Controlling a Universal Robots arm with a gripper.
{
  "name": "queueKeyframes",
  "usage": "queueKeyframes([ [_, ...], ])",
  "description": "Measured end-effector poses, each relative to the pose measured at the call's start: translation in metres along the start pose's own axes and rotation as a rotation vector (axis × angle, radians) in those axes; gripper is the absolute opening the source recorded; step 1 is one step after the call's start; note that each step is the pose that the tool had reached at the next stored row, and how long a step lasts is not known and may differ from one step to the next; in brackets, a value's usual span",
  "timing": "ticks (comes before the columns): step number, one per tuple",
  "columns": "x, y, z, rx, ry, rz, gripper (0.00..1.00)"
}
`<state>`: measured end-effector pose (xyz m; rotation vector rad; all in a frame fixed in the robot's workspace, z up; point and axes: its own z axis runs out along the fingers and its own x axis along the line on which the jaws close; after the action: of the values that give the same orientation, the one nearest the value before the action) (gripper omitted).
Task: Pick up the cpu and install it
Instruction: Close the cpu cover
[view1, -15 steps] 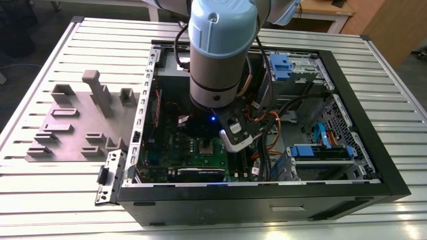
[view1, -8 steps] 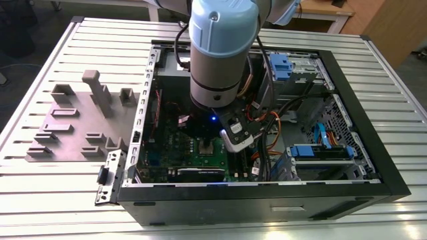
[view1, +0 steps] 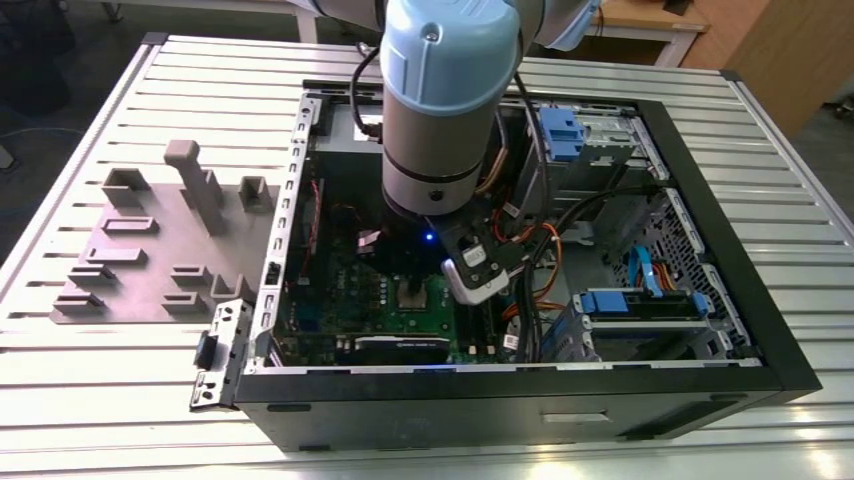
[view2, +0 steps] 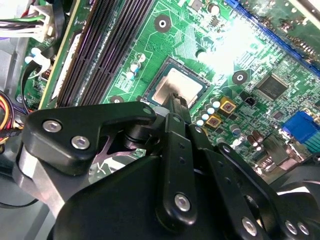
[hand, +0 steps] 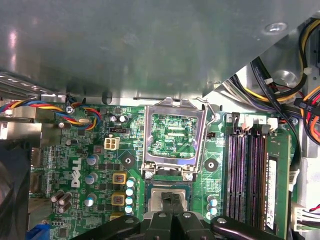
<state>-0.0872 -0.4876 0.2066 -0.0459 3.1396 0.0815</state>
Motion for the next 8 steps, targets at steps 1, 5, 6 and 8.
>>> queueKeyframes([
  [1, 0.0, 0.0, -0.0008, 0.0004, 0.0002, 0.0, 0.11],
  [5, 0.0, 0.0004, -0.0076, 0.0, -0.0001, 0.0, 0.11],
  [6, 0.0, 0.0005, -0.0096, -0.0001, -0.0001, 0.0, 0.11],
  [8, 0.0, 0.0007, -0.0132, 0.0, 0.0, 0.0, 0.11],
])
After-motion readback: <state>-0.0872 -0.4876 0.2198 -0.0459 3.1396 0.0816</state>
